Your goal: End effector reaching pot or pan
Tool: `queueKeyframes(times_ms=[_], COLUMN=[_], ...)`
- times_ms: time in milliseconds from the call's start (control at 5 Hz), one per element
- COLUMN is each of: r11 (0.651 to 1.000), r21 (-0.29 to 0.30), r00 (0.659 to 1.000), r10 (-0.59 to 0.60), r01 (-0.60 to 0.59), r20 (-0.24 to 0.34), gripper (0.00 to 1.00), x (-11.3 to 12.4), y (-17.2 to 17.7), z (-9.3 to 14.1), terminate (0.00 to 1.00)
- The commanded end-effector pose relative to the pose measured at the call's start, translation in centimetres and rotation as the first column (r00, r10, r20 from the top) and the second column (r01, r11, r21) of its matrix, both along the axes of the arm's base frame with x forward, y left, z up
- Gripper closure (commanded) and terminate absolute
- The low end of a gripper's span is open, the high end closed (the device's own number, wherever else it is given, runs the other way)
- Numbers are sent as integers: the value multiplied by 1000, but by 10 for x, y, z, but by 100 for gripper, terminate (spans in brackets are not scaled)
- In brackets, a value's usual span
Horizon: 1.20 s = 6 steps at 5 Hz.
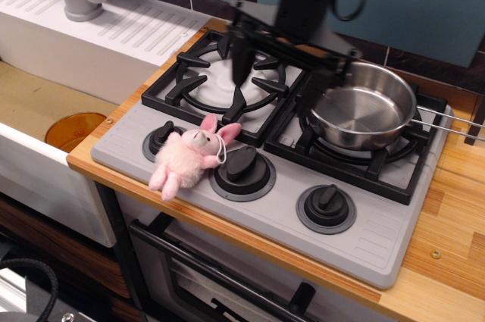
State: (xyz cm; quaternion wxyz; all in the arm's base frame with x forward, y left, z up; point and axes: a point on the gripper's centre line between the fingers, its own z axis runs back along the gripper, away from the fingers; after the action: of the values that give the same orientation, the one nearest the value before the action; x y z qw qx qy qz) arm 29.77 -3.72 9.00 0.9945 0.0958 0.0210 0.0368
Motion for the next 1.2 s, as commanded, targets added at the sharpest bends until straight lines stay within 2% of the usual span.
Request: queueKeyframes(times_ms=[0,200,400,1000], r11=[999,999,999,995], r21=[-38,-50,-40,-40], r00=[999,997,996,987], r10=[19,4,-30,-90], r01=[-18,-1,34,96], r20=[28,71,87,132], gripper=[0,0,0,0], x=[31,44,48,48], y=[-24,-24,-12,2], z=[22,7,3,-20], terminate=[0,0,0,0])
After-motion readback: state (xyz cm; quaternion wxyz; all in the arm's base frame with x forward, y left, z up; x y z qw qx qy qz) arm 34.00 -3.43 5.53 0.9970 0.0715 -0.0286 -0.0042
